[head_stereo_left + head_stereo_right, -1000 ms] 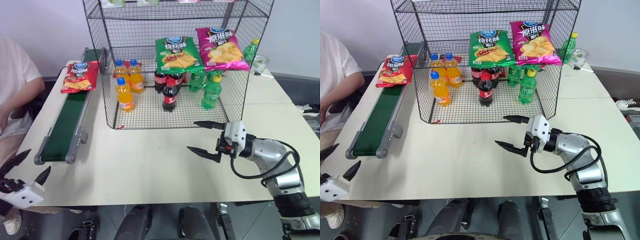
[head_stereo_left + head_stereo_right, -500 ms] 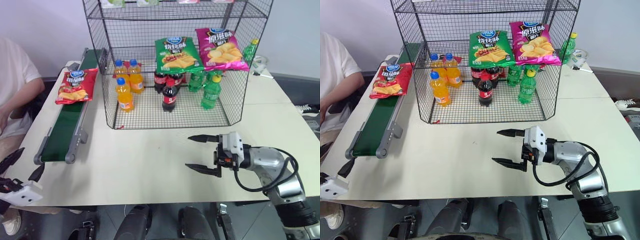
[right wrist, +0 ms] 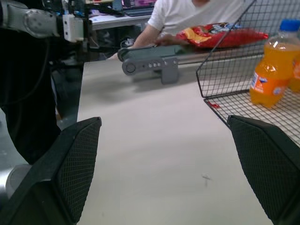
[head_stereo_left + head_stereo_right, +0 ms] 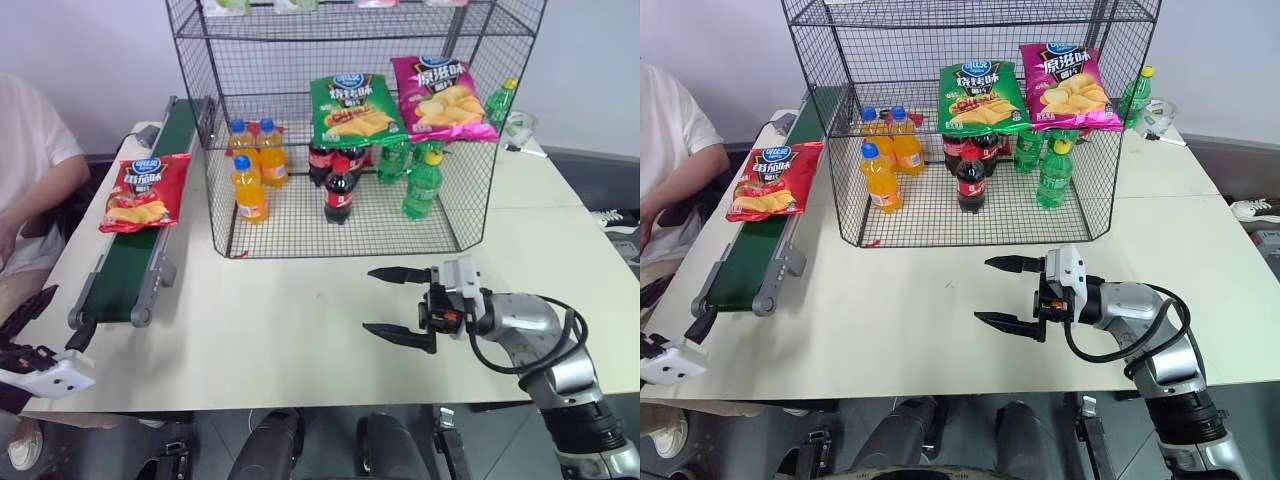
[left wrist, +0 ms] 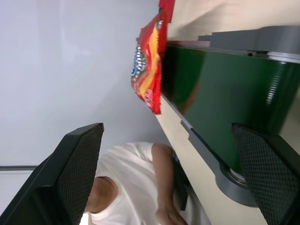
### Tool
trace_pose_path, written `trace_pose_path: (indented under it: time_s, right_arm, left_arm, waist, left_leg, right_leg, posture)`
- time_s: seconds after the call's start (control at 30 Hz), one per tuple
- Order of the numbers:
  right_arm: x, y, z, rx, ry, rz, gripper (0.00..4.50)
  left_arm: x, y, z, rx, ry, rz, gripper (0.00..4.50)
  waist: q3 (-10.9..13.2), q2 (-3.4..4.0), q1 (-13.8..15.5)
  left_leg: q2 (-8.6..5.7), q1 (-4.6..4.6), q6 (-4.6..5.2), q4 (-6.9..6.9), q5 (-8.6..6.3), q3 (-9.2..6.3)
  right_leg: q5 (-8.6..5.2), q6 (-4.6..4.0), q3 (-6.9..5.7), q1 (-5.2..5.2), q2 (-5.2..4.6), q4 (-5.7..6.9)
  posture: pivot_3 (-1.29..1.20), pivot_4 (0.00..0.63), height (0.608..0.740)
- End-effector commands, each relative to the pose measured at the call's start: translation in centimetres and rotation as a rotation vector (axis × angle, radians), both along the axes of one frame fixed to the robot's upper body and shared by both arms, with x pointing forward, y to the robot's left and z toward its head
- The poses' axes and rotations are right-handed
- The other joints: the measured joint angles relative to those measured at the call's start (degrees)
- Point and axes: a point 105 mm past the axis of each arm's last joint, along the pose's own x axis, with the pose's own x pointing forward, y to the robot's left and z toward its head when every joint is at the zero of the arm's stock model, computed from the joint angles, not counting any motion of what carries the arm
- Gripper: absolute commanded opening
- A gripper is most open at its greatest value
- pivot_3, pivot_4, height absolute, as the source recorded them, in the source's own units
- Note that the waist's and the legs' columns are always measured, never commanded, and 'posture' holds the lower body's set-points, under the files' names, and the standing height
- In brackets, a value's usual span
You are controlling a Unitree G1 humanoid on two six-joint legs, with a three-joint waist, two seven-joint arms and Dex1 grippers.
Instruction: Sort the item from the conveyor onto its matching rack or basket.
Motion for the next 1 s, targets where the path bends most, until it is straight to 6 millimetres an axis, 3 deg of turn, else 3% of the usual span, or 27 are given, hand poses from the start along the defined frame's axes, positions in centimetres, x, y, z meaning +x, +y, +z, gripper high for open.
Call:
trace_pose_path:
  time_s: [0.03, 0.6, 1.0]
  right_arm:
    - [-0.1, 0.55, 1.05, 0.015, -0.054, 0.018, 4.5]
    - [0.69, -0.11, 0.81, -0.014, -0.091, -0.027, 4.5]
    - [0.78, -0.09, 0.69, -0.019, -0.098, -0.031, 4.5]
  left_arm:
    - [0.34, -0.03, 0.7, 0.014, -0.029, -0.005, 4.48]
    - [0.11, 0.51, -0.27, 0.003, 0.001, 0.021, 4.48]
    - [0.61, -0.25, -0.22, -0.007, -0.006, -0.005, 4.48]
  waist:
    - [0.0, -0.02, 0.0]
    - [0.0, -0.02, -0.1]
    - [0.0, -0.02, 0.0]
  left_leg:
    - [0.0, 0.0, 0.0, 0.01, 0.0, 0.0]
    - [0.0, 0.12, 0.0, 0.02, 0.0, 0.01]
    - [0.0, 0.23, 0.0, 0.03, 0.0, 0.01]
  right_leg:
    - [0.0, 0.0, -0.01, 0.0, 0.0, 0.0]
    - [0.02, 0.03, 0.0, 0.08, 0.02, 0.05]
    - [0.02, 0.03, 0.0, 0.21, 0.01, 0.06]
  posture:
    - [0.0, 0.15, 0.74]
    - [0.0, 0.15, 0.74]
    - [0.0, 0.15, 0.74]
